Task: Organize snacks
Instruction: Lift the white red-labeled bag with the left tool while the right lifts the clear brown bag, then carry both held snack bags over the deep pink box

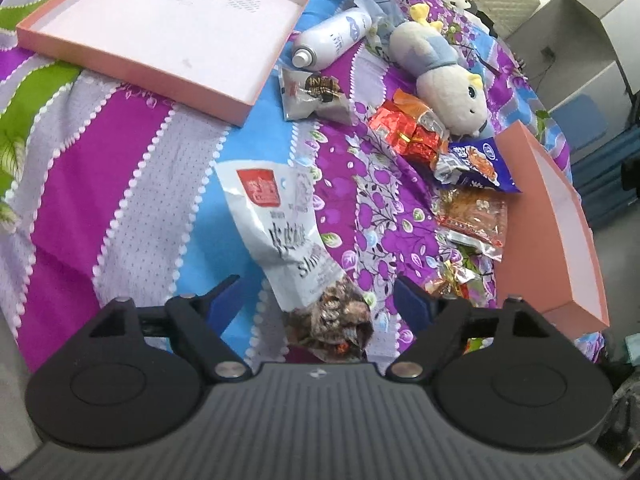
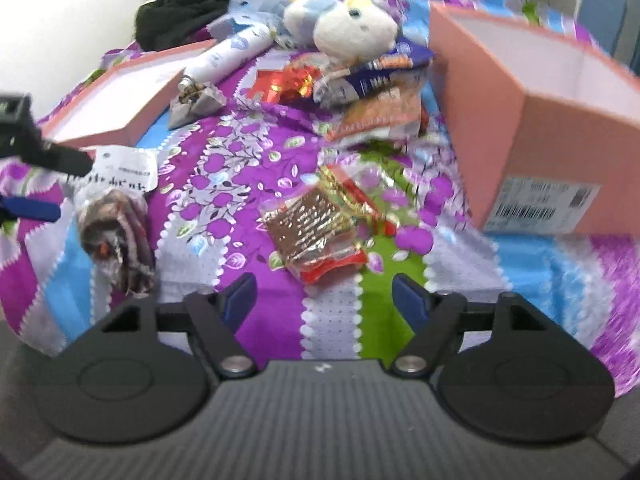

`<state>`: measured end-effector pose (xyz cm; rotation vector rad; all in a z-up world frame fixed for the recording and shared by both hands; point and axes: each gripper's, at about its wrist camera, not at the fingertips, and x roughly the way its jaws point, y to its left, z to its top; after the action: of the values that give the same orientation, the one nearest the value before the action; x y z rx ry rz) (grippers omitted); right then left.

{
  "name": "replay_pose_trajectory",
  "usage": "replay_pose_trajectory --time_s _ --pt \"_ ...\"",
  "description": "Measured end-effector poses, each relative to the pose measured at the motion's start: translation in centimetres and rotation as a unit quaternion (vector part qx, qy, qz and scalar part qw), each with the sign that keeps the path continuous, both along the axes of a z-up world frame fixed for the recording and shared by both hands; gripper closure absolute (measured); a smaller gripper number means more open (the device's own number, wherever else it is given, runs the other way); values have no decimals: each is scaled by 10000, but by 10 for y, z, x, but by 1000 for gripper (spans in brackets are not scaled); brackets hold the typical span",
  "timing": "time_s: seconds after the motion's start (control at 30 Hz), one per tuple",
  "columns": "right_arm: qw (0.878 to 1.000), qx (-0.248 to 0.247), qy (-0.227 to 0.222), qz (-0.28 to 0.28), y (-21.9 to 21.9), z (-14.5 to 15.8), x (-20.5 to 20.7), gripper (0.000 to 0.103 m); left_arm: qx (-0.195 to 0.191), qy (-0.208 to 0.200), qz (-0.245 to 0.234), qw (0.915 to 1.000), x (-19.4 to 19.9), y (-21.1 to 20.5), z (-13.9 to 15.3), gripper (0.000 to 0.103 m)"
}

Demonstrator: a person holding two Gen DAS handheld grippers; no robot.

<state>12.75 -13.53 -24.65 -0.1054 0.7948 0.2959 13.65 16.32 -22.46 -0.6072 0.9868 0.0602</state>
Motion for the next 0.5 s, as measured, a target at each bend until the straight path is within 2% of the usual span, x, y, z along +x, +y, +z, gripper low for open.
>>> replay_pose_trajectory --time_s 0.17,0.33,0.5 --pt "9953 -225 -659 673 12 7 2 27 -9 -1 -131 9999 -1 -15 -3 16" --pt "9928 -280 -525 1037 20 -11 29 27 213 -91 -241 9994 2 -31 -9 17" --pt "9918 -425 -469 1109 21 -28 45 26 529 -142 -318 9980 6 -41 -17 18"
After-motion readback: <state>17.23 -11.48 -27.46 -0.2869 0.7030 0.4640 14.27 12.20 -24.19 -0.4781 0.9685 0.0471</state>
